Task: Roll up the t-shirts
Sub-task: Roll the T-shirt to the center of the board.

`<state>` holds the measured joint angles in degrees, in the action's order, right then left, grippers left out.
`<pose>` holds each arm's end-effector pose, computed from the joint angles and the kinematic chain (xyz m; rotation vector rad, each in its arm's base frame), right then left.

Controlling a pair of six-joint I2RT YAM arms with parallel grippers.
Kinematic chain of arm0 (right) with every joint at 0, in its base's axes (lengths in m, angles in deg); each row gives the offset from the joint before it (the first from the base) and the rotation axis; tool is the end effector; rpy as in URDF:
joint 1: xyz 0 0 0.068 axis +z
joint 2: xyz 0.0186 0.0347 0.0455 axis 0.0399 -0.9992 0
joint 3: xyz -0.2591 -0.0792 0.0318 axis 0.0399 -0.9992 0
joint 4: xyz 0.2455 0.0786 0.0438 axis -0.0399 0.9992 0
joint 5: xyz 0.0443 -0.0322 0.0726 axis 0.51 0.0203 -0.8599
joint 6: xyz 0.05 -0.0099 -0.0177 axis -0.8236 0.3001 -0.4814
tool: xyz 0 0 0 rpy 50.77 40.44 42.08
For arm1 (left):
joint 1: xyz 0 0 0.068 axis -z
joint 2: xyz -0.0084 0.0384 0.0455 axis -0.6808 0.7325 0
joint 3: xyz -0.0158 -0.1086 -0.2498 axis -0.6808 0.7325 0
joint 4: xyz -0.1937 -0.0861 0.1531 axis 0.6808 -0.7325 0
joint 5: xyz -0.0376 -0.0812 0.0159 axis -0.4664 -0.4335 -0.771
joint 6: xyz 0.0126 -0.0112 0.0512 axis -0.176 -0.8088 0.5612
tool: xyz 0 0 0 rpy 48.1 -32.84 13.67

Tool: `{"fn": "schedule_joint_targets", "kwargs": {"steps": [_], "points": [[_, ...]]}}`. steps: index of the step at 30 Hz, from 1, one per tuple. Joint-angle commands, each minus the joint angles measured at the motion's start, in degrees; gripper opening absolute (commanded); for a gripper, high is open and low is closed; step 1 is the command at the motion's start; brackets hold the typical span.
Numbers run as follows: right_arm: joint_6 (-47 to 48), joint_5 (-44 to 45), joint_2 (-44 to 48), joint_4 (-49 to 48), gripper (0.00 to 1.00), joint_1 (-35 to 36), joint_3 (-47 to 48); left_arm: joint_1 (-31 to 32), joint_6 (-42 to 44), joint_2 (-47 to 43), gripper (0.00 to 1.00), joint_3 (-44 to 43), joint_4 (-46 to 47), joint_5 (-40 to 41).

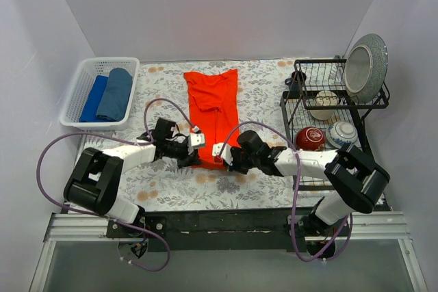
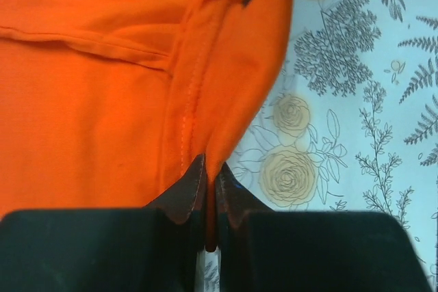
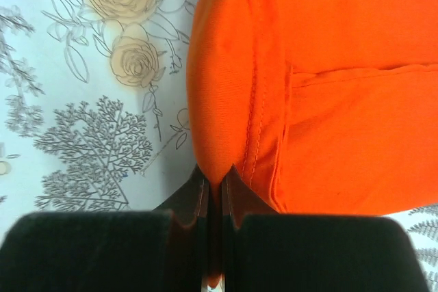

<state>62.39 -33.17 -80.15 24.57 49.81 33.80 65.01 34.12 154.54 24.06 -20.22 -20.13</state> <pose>0.1731 0.2360 0.1574 -1.6171 1.6232 0.4626 0.2172 -0.1169 0.1445 0.9095 2.3112 -1.1908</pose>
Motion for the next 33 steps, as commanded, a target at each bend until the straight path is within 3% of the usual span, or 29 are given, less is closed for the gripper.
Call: {"fn": "schedule_joint_targets", "kwargs": {"steps": [1, 5, 11, 21, 26, 33], "points": [[-5.44, -12.96, 1.20, 14.41, 0.01, -4.27, 7.51, -4.17, -3.39, 2.34, 0.00, -9.16, -16.97, -4.56], [-5.89, -25.86, -0.03, 26.30, 0.01, -9.19, 13.92, -5.06, -0.84, 1.82, 0.00, -12.07, -26.05, -6.15], [1.66, -33.18, -1.78, 40.37, 0.01, -11.92, 17.89, -5.41, -1.18, 4.62, 0.00, -14.71, -34.59, -6.68], [13.87, -38.20, -11.27, 51.62, 0.01, -14.48, 23.33, -5.94, -2.95, 14.20, 0.00, -18.49, -36.26, -5.72], [23.27, -38.91, -21.01, 63.49, 0.01, -16.14, 30.35, -6.20, -2.24, 18.16, 0.00, -20.51, -36.45, -4.14], [25.49, -39.26, -30.17, 68.51, 0.01, -19.31, 37.57, -6.90, -2.77, 23.78, 0.00, -24.29, -36.26, -2.82]]}}
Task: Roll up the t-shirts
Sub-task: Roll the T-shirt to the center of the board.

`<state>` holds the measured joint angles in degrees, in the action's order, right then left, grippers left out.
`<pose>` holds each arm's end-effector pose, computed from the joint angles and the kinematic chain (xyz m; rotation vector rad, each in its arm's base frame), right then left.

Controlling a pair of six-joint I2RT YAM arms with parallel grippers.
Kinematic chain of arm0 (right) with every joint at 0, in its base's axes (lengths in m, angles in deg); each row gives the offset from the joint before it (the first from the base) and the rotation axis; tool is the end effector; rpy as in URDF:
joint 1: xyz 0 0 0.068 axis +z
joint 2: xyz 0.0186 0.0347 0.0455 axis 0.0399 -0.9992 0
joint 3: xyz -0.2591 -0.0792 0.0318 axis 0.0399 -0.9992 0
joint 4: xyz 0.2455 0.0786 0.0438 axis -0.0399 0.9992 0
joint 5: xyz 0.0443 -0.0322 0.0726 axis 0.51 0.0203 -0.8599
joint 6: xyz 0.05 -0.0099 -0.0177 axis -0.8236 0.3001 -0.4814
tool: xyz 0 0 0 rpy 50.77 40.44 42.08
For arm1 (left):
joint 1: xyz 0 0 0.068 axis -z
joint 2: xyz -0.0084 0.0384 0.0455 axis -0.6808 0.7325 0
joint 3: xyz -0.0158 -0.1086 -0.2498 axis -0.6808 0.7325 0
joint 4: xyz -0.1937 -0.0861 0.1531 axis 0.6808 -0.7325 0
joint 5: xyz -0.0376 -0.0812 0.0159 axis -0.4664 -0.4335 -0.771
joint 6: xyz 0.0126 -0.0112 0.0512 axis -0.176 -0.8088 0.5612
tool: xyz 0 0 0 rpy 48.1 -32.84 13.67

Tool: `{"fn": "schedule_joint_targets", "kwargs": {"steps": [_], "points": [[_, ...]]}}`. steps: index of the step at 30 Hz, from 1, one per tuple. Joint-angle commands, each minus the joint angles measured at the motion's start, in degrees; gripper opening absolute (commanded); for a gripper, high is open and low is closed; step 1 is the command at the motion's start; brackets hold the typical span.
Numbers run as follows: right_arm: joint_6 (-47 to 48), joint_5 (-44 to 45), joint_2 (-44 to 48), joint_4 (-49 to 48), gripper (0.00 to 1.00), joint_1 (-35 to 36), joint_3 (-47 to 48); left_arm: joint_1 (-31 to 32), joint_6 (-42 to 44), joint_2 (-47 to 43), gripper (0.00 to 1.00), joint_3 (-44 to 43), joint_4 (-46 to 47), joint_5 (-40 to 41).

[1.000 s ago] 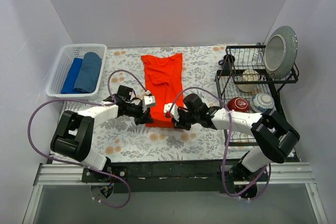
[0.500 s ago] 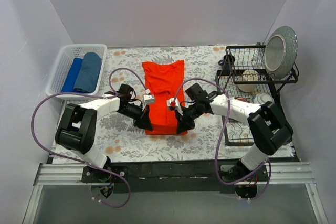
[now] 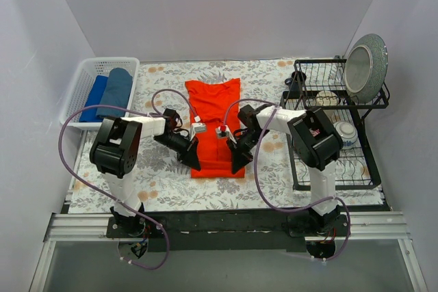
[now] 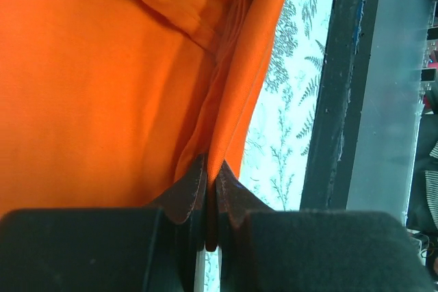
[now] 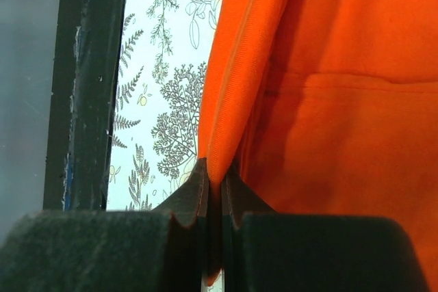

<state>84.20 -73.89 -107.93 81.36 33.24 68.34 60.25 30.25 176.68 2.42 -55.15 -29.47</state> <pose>0.2679 0.2268 0.1337 -1.8693 1.9189 1.3632 0.2655 -0.1144 0.1251 -0.4015 -2.5709 1.4094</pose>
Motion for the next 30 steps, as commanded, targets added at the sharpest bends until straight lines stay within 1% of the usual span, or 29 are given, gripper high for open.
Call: {"fn": "schedule_joint_targets", "kwargs": {"steps": [1, 7, 12, 13, 16, 17, 19, 20, 21, 23, 24, 25, 26, 27, 28, 29, 30], "points": [[3.85, 1.46, -3.88, 12.16, 0.01, -3.09, 3.74, -2.05, 1.19, 2.86, 0.00, -3.18, -1.34, 6.69], [8.67, 1.37, -11.52, 20.59, 0.01, -3.54, 10.95, -2.93, 2.85, 6.74, 0.00, -5.56, -3.01, 7.83], [9.21, 1.28, -15.75, 24.03, 0.01, -3.62, 16.40, -3.72, 3.21, 6.22, 0.00, -4.59, -2.23, 8.62], [8.17, 1.72, -17.15, 23.95, 0.01, -3.62, 17.89, -3.81, 3.04, 5.78, 0.02, -3.89, -1.87, 8.97], [5.88, 3.56, -20.14, 23.77, 0.01, -3.45, 21.23, -3.98, 1.63, 3.33, 0.14, -2.84, 0.06, 10.73], [2.22, 4.70, -20.85, 22.90, 0.01, -3.54, 21.85, -4.16, 0.06, 2.27, 0.19, -2.31, 0.85, 11.34], [-0.35, 7.07, -23.04, 22.54, 0.01, -3.45, 23.60, -4.60, -1.44, -3.43, 0.21, -0.82, 3.92, 12.05], [-1.41, 7.52, -23.84, 22.97, 0.01, -3.54, 25.53, -5.30, -4.32, -6.32, 0.27, 0.41, 6.89, 13.10], [-2.73, 8.13, -24.54, 23.07, 0.01, -3.45, 26.51, -5.30, -6.44, -13.49, 0.31, 1.64, 11.79, 13.72], [-3.53, 9.63, -26.65, 23.76, 0.01, -3.45, 28.35, -4.52, -6.20, -21.25, 0.40, 6.10, 17.34, 14.07], [-3.62, 9.81, -27.44, 23.94, 0.01, -3.45, 28.45, -3.55, -4.37, -27.91, 0.45, 7.87, 18.60, 14.42], [-3.79, 10.07, -27.62, 23.68, 0.01, -3.45, 28.36, -2.67, -2.87, -31.37, 0.47, 9.37, 19.31, 14.78], [-3.88, 10.16, -27.88, 23.51, 0.01, -3.45, 28.10, 0.38, -0.16, -34.10, 0.50, 12.43, 20.10, 15.74], [-3.88, 10.07, -28.41, 23.77, 0.01, -3.45, 28.18, 1.98, 3.35, -39.26, 0.54, 13.94, 20.28, 16.18], [-3.80, 10.07, -28.59, 23.94, 0.01, -3.45, 28.10, 3.56, 4.86, -41.31, 0.55, 15.70, 20.80, 16.71], [-3.53, 10.16, -28.85, 24.21, 0.01, -3.45, 28.01, 6.88, 6.01, -43.33, 0.56, 19.72, 22.37, 17.15], [-3.27, 10.16, -29.29, 24.30, 0.01, -3.45, 28.01, 8.31, 7.15, -45.44, 0.57, 21.67, 23.87, 18.11]]}}
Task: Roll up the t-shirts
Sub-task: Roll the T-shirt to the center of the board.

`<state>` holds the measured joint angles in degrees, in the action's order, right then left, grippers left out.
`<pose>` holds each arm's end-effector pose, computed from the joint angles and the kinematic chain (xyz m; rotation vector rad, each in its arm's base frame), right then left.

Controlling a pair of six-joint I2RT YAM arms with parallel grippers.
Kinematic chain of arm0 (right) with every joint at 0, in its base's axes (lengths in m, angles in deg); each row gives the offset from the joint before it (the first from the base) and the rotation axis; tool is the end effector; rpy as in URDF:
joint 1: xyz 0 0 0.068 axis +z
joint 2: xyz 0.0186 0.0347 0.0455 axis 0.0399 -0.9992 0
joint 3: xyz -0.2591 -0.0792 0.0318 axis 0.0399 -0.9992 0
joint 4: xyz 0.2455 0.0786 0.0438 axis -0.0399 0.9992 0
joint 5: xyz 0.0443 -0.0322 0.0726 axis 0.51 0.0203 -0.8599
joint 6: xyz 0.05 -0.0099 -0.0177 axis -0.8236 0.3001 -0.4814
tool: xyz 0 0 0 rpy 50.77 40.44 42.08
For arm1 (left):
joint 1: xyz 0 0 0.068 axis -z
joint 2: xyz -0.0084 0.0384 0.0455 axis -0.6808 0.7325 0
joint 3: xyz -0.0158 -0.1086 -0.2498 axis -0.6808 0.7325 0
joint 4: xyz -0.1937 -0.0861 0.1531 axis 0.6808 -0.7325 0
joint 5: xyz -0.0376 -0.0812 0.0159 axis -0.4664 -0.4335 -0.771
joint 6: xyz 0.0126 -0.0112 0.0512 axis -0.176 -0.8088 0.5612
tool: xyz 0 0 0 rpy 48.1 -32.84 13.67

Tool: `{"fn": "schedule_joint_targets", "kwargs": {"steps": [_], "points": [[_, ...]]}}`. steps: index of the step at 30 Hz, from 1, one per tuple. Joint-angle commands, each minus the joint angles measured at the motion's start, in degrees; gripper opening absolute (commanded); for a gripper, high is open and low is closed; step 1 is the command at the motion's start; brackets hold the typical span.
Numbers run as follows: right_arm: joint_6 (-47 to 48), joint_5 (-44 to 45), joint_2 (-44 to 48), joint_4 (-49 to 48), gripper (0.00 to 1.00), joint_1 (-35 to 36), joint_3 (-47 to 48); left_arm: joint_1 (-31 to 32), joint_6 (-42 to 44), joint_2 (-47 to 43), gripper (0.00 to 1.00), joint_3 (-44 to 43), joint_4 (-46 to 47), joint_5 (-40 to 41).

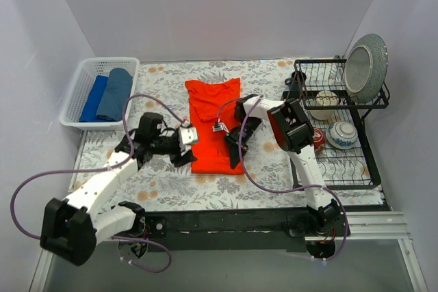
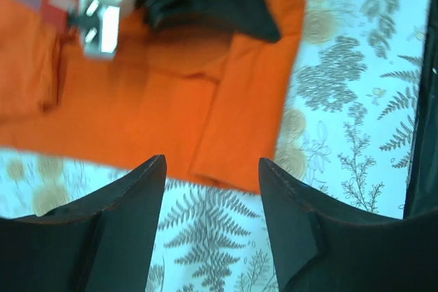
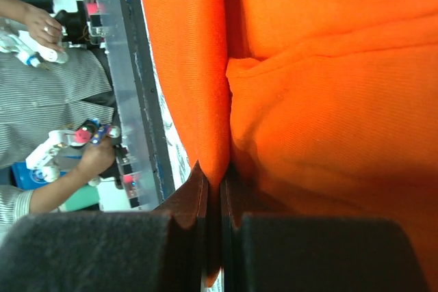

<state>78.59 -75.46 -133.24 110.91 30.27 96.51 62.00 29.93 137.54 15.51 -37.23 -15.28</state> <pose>0.3258 0.2430 0.0854 1.3495 -2.0972 -1.3820 0.2064 -0.0974 0.2336 0.7731 2.2537 -1.0569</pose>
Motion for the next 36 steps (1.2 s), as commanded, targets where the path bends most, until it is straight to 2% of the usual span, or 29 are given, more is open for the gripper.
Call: {"fn": "schedule_joint_targets", "kwargs": {"steps": [1, 5, 11, 16, 22, 26, 27, 28, 30, 31, 34, 36], "points": [[2.35, 12.08, -4.24, -5.34, 0.01, -0.48, -0.16, 9.62, 8.10, -9.01, 0.58, 10.86, 7.96, 5.15], [2.53, 12.35, -4.60, -5.60, 0.01, -0.48, -0.43, 15.18, 8.46, -10.80, 0.60, 17.56, 19.29, 9.90], [2.70, 12.17, -4.33, -5.87, 0.01, -0.48, -1.31, 19.93, 7.76, -5.45, 0.59, 20.72, 29.41, 14.48], [2.79, 11.21, -5.21, -5.25, 0.01, -0.48, 0.18, 23.26, 8.98, -1.23, 0.58, 22.39, 32.59, 17.20], [3.49, 10.07, -6.27, -3.85, 0.01, -0.39, 2.91, 24.15, 11.98, 2.38, 0.44, 24.33, 32.68, 20.54], [3.23, 9.54, -4.52, -4.64, 0.01, -0.39, 2.21, 24.15, 10.31, 5.54, 0.24, 24.16, 32.16, 23.44], [3.32, 9.19, -4.16, -4.64, 0.01, -0.39, 1.95, 24.15, 9.96, 5.98, 0.14, 24.07, 31.63, 23.36], [3.40, 9.01, -3.90, -4.81, 0.02, -0.39, 1.68, 24.15, 9.69, 6.42, 0.10, 23.89, 30.49, 22.92], [4.10, 8.92, -2.67, -4.82, 0.12, -0.39, 1.50, 24.15, 9.25, 6.34, 0.00, 23.02, 28.73, 21.43], [4.72, 9.01, -2.06, -4.29, 0.20, -0.47, 1.94, 24.15, 8.03, 6.17, 0.00, 22.32, 26.55, 20.90], [6.39, 8.92, 2.94, -3.32, 0.23, -1.79, 4.14, 23.63, 6.70, 6.07, 0.00, 18.63, 19.71, 16.35], [5.43, 8.22, 9.44, -7.33, 0.36, -4.25, 3.88, 23.45, 5.74, 6.51, 0.00, 15.82, 17.04, 12.57]]}}
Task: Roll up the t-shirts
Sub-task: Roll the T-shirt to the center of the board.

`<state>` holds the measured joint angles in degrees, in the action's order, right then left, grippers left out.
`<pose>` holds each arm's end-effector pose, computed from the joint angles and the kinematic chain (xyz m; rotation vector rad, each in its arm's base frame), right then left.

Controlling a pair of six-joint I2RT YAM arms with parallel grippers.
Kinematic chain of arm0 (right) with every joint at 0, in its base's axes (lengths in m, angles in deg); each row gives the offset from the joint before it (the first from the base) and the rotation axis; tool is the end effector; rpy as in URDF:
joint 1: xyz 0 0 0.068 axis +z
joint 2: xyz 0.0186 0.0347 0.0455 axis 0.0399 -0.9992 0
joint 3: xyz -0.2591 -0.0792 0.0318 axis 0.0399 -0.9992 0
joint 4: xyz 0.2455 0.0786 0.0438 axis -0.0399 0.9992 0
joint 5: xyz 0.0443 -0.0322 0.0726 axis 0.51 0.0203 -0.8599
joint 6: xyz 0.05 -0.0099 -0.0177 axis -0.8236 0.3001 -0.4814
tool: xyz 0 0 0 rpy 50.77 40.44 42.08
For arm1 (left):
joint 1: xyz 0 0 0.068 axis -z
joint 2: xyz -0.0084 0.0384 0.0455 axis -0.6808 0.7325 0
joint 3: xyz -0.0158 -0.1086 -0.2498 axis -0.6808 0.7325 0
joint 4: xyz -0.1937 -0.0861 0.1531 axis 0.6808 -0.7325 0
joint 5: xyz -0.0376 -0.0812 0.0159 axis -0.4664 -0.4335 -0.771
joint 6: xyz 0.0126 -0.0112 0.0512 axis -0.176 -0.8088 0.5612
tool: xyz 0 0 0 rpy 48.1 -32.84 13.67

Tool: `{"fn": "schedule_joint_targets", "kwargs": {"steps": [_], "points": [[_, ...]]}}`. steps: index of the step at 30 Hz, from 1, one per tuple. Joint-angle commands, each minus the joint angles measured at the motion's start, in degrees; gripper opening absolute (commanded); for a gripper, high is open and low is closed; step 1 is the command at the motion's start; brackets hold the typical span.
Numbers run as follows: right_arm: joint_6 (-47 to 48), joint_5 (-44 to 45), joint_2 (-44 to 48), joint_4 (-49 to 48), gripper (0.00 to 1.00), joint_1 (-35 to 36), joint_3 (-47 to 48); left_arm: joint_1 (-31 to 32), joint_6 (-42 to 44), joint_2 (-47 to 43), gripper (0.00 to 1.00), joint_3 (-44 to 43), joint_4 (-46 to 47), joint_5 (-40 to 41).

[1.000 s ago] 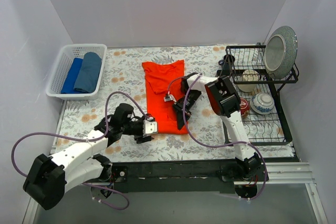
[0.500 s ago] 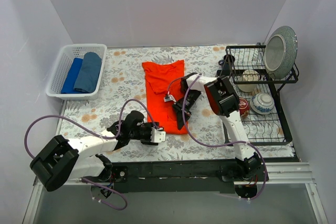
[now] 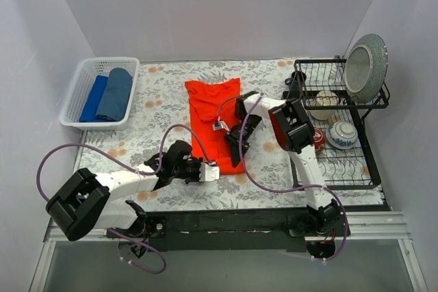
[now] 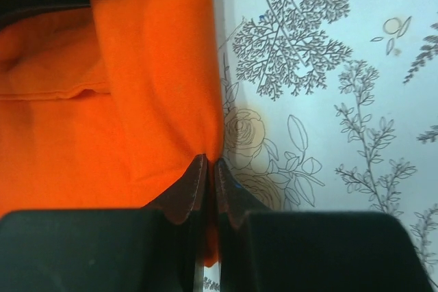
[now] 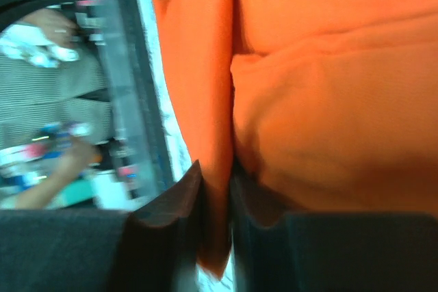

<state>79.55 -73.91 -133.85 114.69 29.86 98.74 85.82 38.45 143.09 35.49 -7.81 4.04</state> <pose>0.3290 0.2409 0.0906 1.3408 -2.0895 -1.3446 0.1487 -0.1581 0.1400 1.2721 2.0550 -0.7656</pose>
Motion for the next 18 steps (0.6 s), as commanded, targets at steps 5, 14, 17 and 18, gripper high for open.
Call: {"fn": "schedule_joint_targets", "kwargs": {"steps": [5, 14, 17, 18], "points": [[-0.44, 8.50, 29.29, -28.25, 0.70, -6.83, -8.78, -1.16, -7.52, 3.15, 0.00, -8.74, -15.98, -11.08], [3.32, 24.31, 62.88, -66.80, 0.89, 8.25, -52.86, -7.93, -10.35, 7.37, 0.00, -14.71, -20.02, -19.94], [4.99, 32.75, 68.78, -75.36, 0.90, 15.03, -61.34, -10.83, -11.93, 9.48, 0.00, -17.17, -21.78, -23.02], [5.17, 33.03, 69.66, -76.52, 0.90, 16.01, -62.24, -12.23, -11.93, 9.84, 0.00, -17.79, -22.14, -23.73]]}}
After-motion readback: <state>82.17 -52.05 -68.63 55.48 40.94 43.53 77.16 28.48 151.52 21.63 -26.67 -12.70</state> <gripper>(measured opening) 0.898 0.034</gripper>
